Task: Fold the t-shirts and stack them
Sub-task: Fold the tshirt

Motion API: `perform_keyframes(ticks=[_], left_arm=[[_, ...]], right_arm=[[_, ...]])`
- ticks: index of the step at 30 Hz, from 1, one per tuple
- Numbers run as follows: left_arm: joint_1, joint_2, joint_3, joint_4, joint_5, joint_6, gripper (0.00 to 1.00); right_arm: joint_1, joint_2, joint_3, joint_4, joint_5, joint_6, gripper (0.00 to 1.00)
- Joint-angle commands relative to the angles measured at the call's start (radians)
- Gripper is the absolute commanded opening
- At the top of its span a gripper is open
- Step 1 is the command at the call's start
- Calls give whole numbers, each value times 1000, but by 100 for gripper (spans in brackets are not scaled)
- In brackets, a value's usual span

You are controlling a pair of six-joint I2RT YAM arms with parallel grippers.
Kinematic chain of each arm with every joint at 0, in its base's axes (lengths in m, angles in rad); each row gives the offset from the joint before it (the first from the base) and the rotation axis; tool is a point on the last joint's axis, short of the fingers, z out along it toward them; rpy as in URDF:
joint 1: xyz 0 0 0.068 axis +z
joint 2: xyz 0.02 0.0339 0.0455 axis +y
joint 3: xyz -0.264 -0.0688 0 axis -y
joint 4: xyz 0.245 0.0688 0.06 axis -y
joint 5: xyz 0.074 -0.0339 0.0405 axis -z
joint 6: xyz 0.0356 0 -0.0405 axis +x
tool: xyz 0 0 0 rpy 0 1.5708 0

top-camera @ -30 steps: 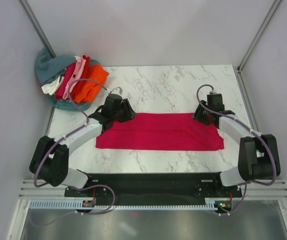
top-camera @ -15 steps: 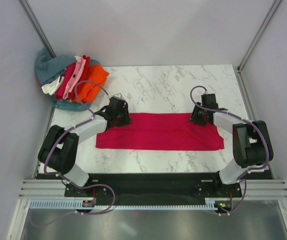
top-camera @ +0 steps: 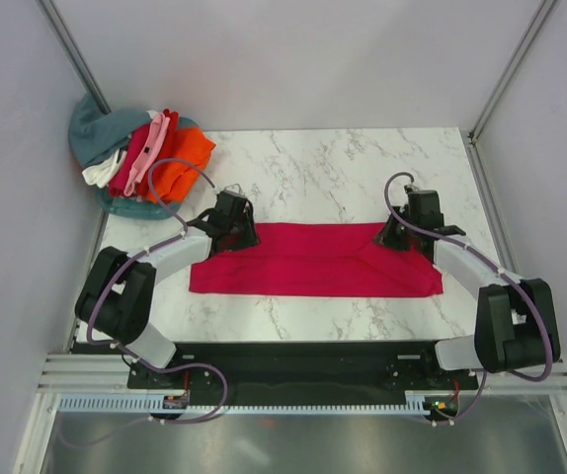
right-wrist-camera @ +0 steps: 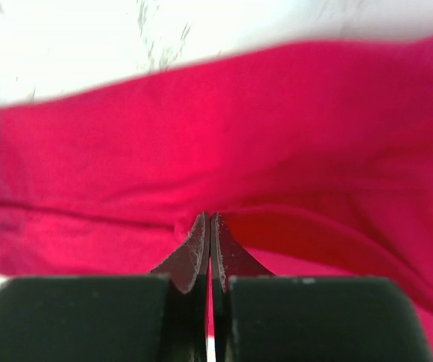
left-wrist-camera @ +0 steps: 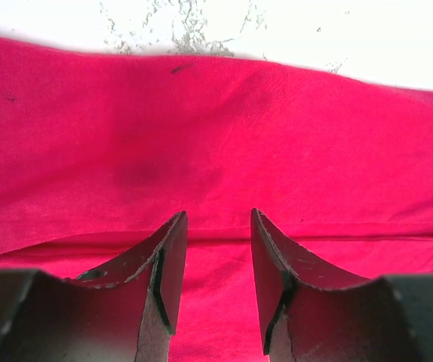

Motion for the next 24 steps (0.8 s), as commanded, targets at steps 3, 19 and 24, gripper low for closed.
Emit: perform_keyframes(ticks=[3, 19, 24], left_arm=[[3, -41, 11, -10, -17, 46, 46], [2, -104, 3, -15, 15, 50, 45], [0, -153, -5, -17, 59, 47, 45]], right_arm=[[25, -127, -113, -19, -159, 51, 2], [59, -476, -140, -250, -66, 56, 68], [59, -377, -32, -283, 186, 17, 65]])
